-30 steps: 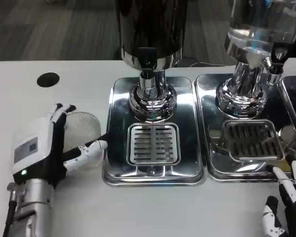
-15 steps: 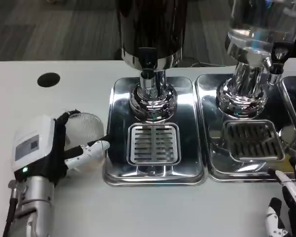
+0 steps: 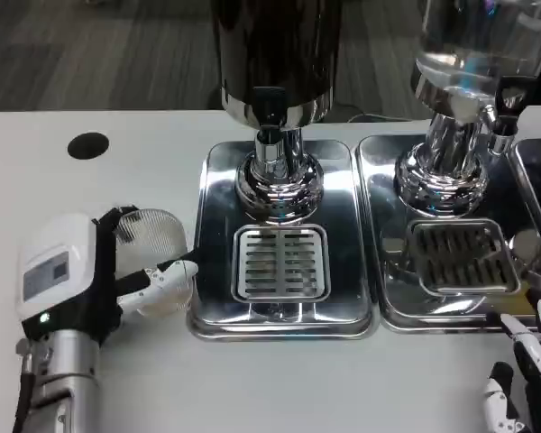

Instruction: Grasp the cup under the faucet to collect the drink, then remove the cup.

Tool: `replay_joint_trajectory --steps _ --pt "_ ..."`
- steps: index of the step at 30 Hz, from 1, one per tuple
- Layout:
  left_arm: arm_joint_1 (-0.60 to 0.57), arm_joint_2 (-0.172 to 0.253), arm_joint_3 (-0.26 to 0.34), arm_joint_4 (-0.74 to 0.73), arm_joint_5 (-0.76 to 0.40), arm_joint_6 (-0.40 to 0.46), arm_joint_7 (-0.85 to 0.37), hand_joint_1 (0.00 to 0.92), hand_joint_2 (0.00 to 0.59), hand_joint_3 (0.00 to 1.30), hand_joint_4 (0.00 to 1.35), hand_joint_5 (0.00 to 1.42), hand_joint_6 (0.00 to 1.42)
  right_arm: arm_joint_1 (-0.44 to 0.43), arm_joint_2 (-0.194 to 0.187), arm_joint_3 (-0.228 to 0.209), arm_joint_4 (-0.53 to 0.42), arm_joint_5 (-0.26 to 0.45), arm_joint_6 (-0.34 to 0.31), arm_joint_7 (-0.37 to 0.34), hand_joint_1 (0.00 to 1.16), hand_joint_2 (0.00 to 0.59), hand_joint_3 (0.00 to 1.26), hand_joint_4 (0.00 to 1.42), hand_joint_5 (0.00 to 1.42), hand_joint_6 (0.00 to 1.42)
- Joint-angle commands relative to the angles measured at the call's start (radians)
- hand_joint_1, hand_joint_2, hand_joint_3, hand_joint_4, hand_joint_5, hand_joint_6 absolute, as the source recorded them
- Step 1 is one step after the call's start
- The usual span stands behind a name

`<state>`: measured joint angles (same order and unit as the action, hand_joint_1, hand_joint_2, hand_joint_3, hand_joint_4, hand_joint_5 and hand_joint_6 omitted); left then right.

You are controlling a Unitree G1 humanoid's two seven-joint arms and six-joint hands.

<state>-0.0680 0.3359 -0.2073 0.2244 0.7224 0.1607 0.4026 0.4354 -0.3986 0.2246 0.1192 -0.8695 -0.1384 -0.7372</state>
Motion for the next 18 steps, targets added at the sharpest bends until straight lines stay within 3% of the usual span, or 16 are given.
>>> replay_joint_trajectory --steps 1,18 --pt "0.03 -0.005 0.009 -0.032 0.009 0.002 0.032 0.554 0.029 0.76 0.55 0.97 1.35 0.003 -0.001 -0.002 0.009 0.002 -0.008 -0.01 0.06 0.555 0.23 0.01 0.0 0.01" --pt "0.013 -0.008 0.002 -0.172 0.053 0.056 -0.007 0.582 0.007 0.79 0.64 0.98 1.35 0.001 0.002 0.001 0.001 -0.003 -0.009 -0.009 0.04 0.559 0.23 0.01 0.0 0.02"
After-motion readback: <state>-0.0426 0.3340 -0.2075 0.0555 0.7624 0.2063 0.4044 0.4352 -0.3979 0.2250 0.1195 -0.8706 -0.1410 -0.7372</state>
